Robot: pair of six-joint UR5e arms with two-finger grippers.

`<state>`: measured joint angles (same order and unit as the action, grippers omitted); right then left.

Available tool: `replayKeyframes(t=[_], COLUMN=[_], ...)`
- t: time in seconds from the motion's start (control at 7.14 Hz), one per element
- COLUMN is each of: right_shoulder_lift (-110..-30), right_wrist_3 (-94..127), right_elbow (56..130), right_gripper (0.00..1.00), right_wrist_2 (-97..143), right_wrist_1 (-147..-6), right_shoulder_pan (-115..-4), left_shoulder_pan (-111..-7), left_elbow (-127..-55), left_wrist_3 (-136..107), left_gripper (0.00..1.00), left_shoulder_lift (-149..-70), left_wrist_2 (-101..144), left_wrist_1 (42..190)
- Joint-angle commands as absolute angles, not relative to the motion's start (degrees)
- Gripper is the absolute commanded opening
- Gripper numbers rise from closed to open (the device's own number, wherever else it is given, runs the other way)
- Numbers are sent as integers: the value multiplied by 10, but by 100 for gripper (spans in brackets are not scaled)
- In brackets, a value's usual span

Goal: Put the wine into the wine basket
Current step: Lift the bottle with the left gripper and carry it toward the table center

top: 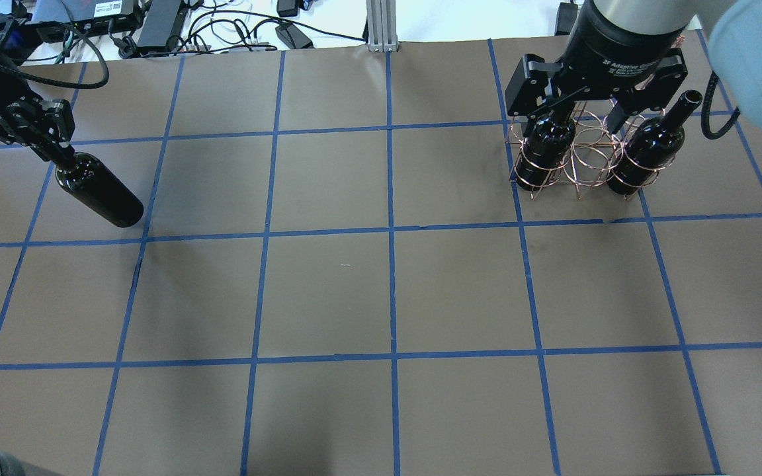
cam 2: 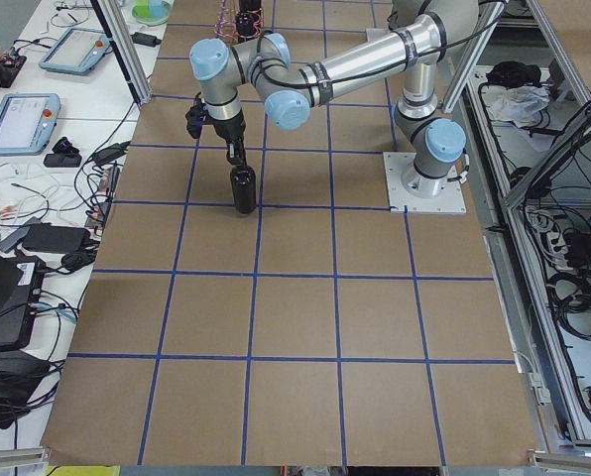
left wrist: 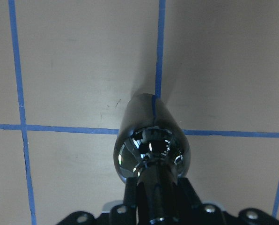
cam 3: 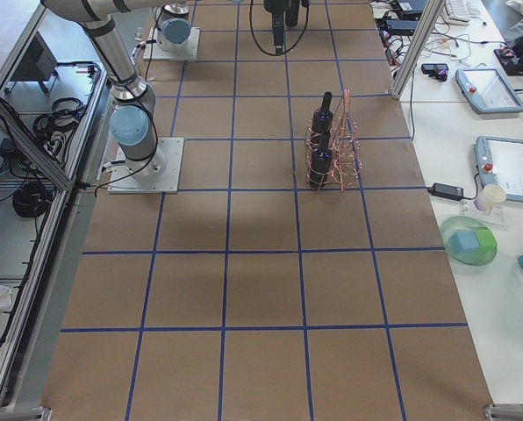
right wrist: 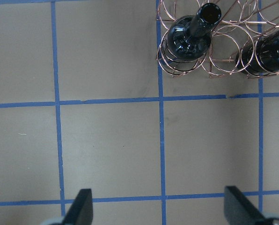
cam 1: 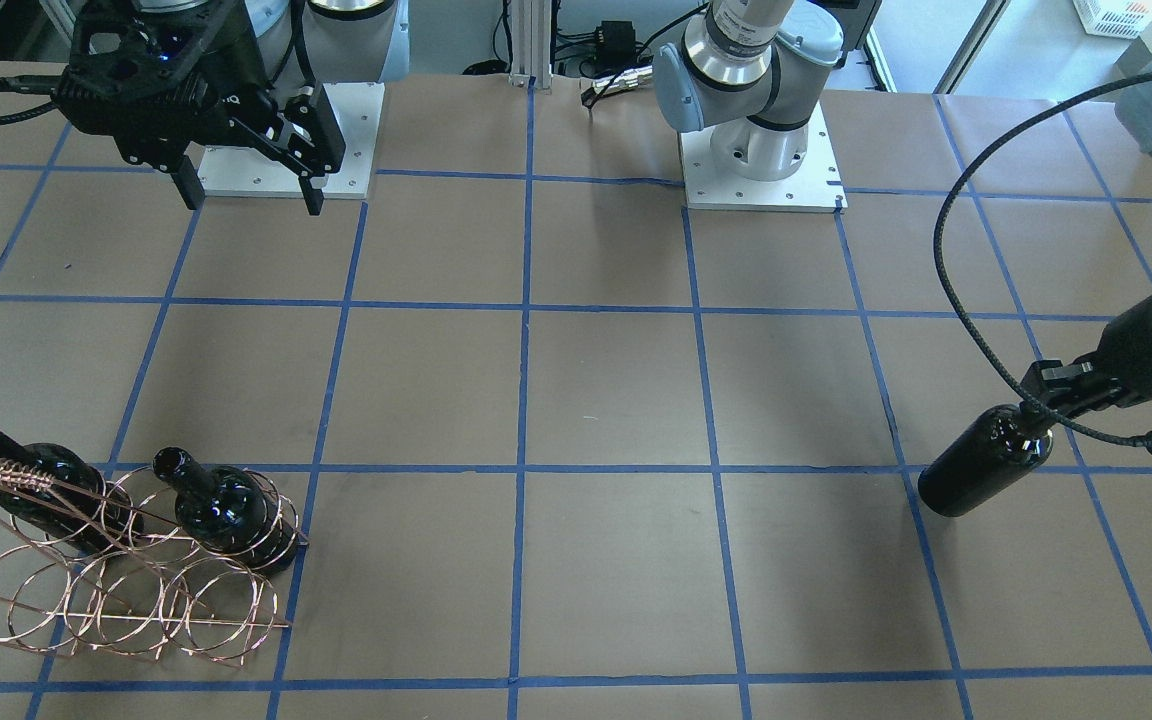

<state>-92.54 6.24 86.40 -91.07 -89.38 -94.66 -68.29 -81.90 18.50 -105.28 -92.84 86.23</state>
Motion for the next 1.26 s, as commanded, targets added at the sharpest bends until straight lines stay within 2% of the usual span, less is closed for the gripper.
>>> replayKeyframes(t=[0.0,0.42,1.12], right_shoulder_lift=[-925,-925,-925], right_wrist_3=[62,62,63], right_elbow=[864,864,870], right_gripper=[100,100,100], right_wrist_2=[-911,-911,-911], right_wrist_1=[-894,-894,-894], right_shoulder_pan=[-947,-947,-947], left_shoulder_pan=[-745,-841,-977], left_elbow=[-820,-839,-928], left_wrist_3=[77,-27,-141], left_gripper=[0,0,0], left_shoulder_lift=[-1017,-982,-950], left_wrist_2=[-920,-869,-854], left_wrist_1=[872,909,902])
